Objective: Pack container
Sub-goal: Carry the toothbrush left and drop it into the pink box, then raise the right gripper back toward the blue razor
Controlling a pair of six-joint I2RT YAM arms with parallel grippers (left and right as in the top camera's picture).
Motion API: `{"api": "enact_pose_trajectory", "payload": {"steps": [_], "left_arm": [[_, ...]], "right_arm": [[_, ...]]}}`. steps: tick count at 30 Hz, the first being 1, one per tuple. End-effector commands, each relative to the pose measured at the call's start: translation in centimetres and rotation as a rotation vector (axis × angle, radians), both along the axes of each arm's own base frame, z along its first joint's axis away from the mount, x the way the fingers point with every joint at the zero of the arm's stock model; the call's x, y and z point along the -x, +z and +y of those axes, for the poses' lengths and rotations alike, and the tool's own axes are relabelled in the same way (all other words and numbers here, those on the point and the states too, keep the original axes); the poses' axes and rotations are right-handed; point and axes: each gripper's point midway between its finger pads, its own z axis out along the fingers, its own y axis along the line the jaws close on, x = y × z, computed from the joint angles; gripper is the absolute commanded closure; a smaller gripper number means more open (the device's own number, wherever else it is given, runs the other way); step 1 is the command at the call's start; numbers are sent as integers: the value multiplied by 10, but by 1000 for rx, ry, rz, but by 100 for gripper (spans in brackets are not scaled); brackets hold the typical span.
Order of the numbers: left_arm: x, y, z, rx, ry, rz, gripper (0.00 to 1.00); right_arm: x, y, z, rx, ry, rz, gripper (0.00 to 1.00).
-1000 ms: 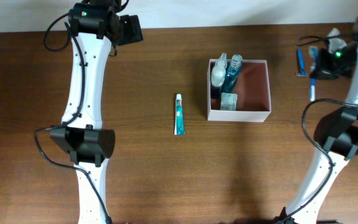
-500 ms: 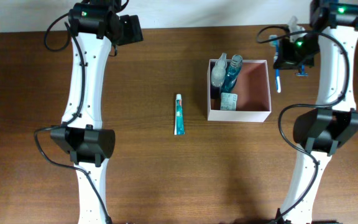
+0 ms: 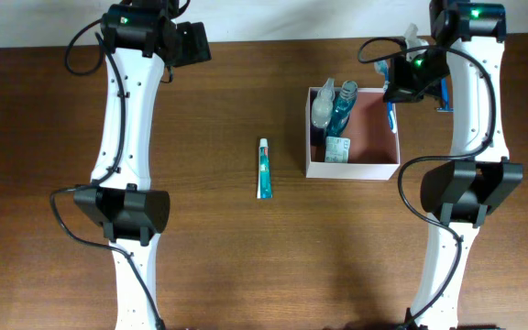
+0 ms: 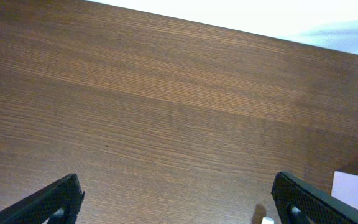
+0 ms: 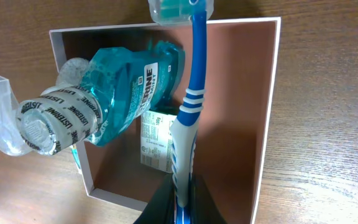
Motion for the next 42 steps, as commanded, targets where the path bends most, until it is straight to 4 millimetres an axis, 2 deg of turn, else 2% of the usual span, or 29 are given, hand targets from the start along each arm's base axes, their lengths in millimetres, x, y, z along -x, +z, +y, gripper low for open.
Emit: {"api": "enact_pose_trajectory", "payload": {"steps": [1,6,9,14,25,31,33,36,40,42], "left_arm": [[-1,-1,4,-2,18,0,1],[-1,-1,4,-1,17,0,1],[-1,-1,4,-1,17,0,0],[-1,-1,4,-2,18,0,0],[-1,-1,4,-1,17,0,1],[-1,-1,4,-1,17,0,1],[-1,-1,4,-1,17,0,1],[-1,-1,4,-2,18,0,1],[-1,-1,4,-2,18,0,1],[-1,-1,4,-1,17,0,1]], "right_arm": [[2,18,2,-13,-32,-28,95],[2,19,13,-19,-14,-27,95],[3,18,21,-15,5,-27,78],[3,16,22,24,16,-26,75],[1,13,-9,88,-41,-24,74],[-11,16,-53,95,-130,-80,66],[-17,17,-64,100,-151,-106,57],[-30,21,-81,113,-170,-172,35],[-43,26,-109,161,-219,-239,14],[-41,26,-120,165,-240,-241,10]]}}
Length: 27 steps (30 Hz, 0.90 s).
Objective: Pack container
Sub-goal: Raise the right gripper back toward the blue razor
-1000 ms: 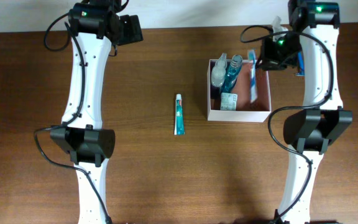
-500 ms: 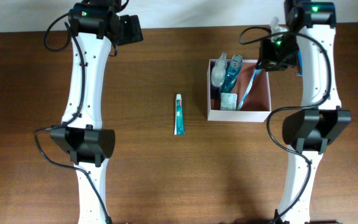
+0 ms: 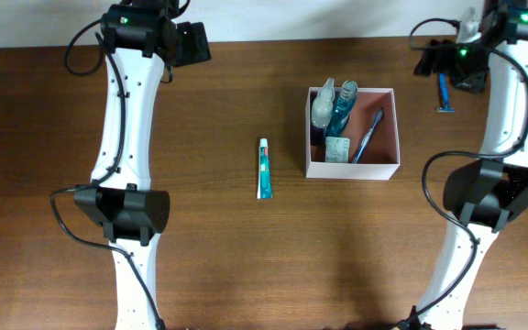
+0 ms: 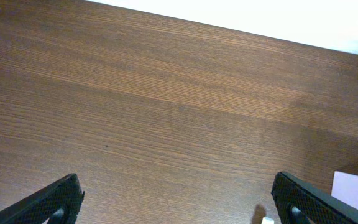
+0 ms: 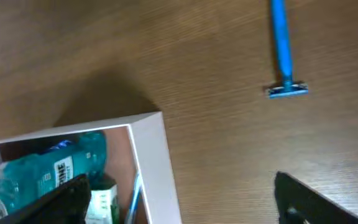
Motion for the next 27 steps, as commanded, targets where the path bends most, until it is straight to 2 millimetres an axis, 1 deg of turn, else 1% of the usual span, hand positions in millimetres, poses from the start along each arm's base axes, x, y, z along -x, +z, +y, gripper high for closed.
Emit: {"api": "enact_pose_trajectory", "payload": {"steps": [1,3,4,7,9,11,12,13,17,21,24,27], "left_arm": [[-1,-1,4,-2,18,0,1],[-1,-1,4,-1,17,0,0],[-1,-1,4,-1,17,0,0],[-1,-1,4,-1,17,0,1],[-1,-1,4,-2,18,0,1],[-1,-1,4,-2,18,0,1],[-1,-1,4,-2,18,0,1],[-1,-1,4,-1,17,0,1],[-1,-1,4,-2,18,0,1],[-1,-1,4,-2,18,0,0],[-1,-1,4,-1,17,0,1],[-1,-1,4,-1,17,0,1]], "right_arm": [[3,20,-25,38,-46,-50,4],[4,21,-33,40,-59,-54,1],[3,22,-37,48,-55,-63,1],[-1,23,-50,127,40,-99,1],[-3,24,-70,243,57,-99,1],[-1,25,-96,366,12,-75,1],[2,26,-108,409,-14,-63,1],[4,26,-115,421,-28,-56,1],[6,15,-123,346,-34,-63,1],[7,-5,-132,286,-42,-45,1],[9,-12,-142,298,-58,-25,1],[17,-15,-159,354,-94,11,1]]}}
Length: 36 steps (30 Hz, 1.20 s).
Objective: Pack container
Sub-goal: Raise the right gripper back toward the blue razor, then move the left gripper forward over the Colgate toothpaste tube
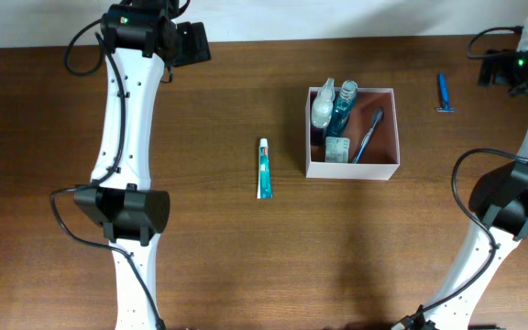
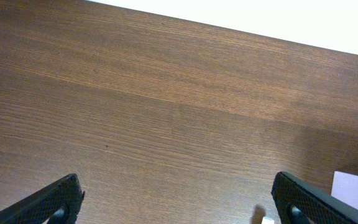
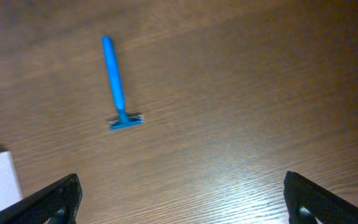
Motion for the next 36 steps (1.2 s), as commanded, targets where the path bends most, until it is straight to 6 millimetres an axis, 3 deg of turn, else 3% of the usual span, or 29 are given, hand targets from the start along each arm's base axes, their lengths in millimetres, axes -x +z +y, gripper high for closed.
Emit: {"api": "enact_pose_trajectory", "payload": {"steps": [1,9,13,22,25,26,30,36], "left_arm": [[-1,-1,4,-1,17,0,0],[-1,-1,4,-1,17,0,1],[-1,-1,4,-1,17,0,1],[0,-1,1,5,10,2,1],[17,-11,-9,58,-29,87,1],[34,-19,-19,105,-60,164,1],[66,-30,-30,106,-87,298,1],[85,-32,-77,64,-185,327,1]], "right_arm": [[5,-9,-18,57,-37,37,1],[33,-9,-61,92,-197,69,1],[48,-13,-68,75,-219,107,1],[50,-13,-71,75,-225,107,1],[50,-13,-70,75,-225,107,1],[50,-13,-70,75,-225,107,1],[50,-13,-71,75,-225,107,1],[50,-13,-70,75,-225,107,1]]}}
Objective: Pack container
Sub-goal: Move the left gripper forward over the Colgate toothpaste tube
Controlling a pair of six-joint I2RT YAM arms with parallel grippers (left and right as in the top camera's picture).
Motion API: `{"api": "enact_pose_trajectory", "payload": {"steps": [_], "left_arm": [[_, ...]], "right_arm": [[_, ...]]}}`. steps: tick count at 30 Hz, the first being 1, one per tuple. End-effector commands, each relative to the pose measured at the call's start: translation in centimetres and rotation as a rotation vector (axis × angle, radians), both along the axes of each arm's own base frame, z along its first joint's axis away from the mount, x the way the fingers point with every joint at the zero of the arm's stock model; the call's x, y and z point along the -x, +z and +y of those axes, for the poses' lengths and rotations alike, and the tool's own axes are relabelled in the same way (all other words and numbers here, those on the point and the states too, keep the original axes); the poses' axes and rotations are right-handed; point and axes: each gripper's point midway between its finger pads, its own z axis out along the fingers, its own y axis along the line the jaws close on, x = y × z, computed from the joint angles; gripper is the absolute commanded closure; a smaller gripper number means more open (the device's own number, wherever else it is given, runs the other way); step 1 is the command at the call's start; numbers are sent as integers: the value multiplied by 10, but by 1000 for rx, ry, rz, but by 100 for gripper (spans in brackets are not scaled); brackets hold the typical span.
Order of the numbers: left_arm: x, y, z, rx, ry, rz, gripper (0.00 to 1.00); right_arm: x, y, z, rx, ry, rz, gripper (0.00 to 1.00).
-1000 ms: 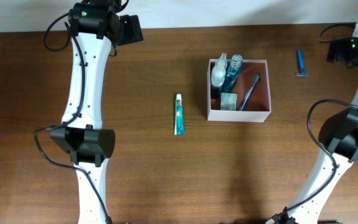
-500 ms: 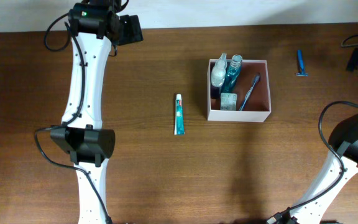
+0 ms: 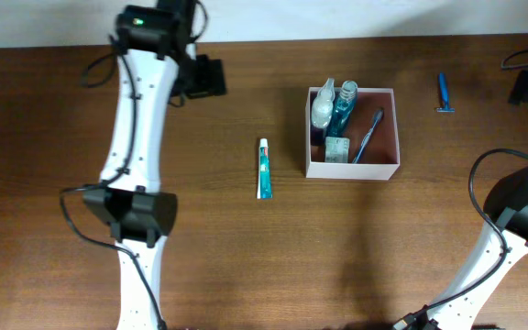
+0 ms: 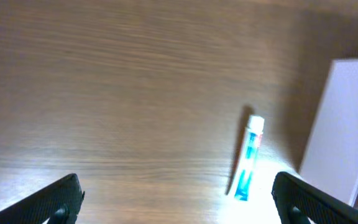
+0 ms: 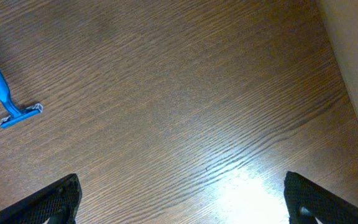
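Observation:
A white box with a pink floor stands right of centre. It holds a clear spray bottle, a blue mouthwash bottle, a small green packet and a blue toothbrush. A toothpaste tube lies on the wood left of the box; the left wrist view shows the tube ahead and to the right. My left gripper is open and empty, up at the table's back left. A blue razor lies right of the box, and the razor sits at the left of the right wrist view. My right gripper is open at the far right edge.
The brown wooden table ends against a white wall at the back. The table's right edge shows in the right wrist view. Both arms' bases stand at the front left and front right.
My left arm has swung right and forward from the back edge, so the toothpaste tube and the box side now show in its view. My right gripper has moved further right, away from the razor.
First my right gripper held the blue toothbrush over the box. Then the toothbrush lay in the box and the gripper was open near the razor. It went on to the far right edge. My left arm stayed still until now, when it shifted toward the tube.

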Motion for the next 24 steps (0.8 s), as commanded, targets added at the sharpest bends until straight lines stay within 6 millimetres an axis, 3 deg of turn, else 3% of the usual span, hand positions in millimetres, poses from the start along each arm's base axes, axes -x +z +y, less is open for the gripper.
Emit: {"api": "enact_pose_trajectory", "payload": {"steps": [1,8,16,18,24], "left_arm": [[13,-2,-43,-8,-87,5,1],[26,-15,-65,-94,-97,27,1],[33,-61,-64,-111,-28,139,1],[37,-81,-75,-74,-42,178,1],[37,-105,-94,-13,-66,201,1]], "right_arm": [[-1,2,-1,13,-12,-2,1],[-1,2,-1,13,-12,-2,1],[-1,2,-1,13,-12,-2,1],[-1,2,-1,13,-12,-2,1],[-1,2,-1,13,-12,-2,1]]}}
